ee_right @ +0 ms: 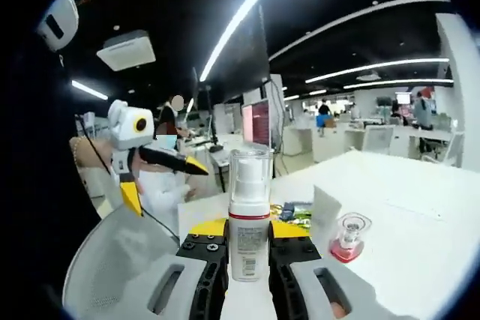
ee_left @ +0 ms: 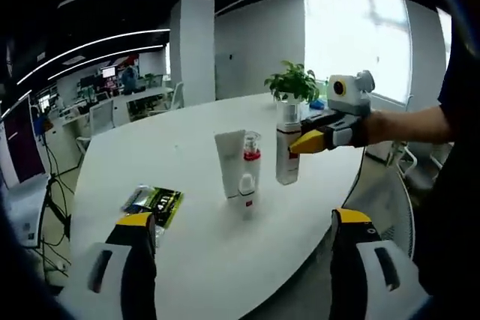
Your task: Arrange the skincare products in the storage area until every visible bottle or jar stands upright without overlapping.
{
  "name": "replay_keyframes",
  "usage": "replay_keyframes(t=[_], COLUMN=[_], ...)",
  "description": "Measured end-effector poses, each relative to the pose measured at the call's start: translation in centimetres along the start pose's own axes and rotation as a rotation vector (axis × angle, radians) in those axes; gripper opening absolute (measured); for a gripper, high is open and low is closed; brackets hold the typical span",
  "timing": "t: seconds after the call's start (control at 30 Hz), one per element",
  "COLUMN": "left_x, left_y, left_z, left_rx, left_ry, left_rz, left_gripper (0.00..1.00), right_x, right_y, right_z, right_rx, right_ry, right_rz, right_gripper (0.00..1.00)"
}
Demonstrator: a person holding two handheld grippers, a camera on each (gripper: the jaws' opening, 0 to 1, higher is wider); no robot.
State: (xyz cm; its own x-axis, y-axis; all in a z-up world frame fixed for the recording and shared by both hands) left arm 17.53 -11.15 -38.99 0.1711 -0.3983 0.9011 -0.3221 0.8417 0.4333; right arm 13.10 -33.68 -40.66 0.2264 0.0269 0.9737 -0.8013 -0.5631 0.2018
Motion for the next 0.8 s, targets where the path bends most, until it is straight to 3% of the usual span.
replay_keyframes(t=[0.2,0.47,0.8], left_x=[-0.7,-1.5,-2.0], left_y=[0.0,-0.2,-1.7], left_z=[-0.1,-0.3,-0.6], left_rx=[-0.011,-0.001,0.004], left_ry=[0.020,0.055,0.055], left_rz=[-0.015,-0.033,-0.078], left_gripper=[0.97,0.99,0.99], right_x=[-2.6,-5.5,-7.9], right_y=[-0.1,-0.7,-1.9], right_z=[1.9,4.2,4.5], right_rx=[-0.027,-0.003,0.018], right_ry=[0.013,0.057,0.059], right_rz=[-0.030,-0.053,-0.065], right_gripper=[0.09,0.09,0.09])
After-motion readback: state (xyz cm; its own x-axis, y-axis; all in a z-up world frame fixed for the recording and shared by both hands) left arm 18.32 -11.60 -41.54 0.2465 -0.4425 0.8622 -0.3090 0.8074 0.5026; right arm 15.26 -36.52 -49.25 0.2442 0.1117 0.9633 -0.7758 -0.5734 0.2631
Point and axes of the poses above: the point that each gripper's makers call its tool centre point, and the gripper's own axes: y roughly backward along the fingers, z roughly to its right, x roughly out of its top, the point moved 7 cm from there along y, roughly backward along the fingers, and after that the axes turned 1 degree about -y, right-handed, at the moved point
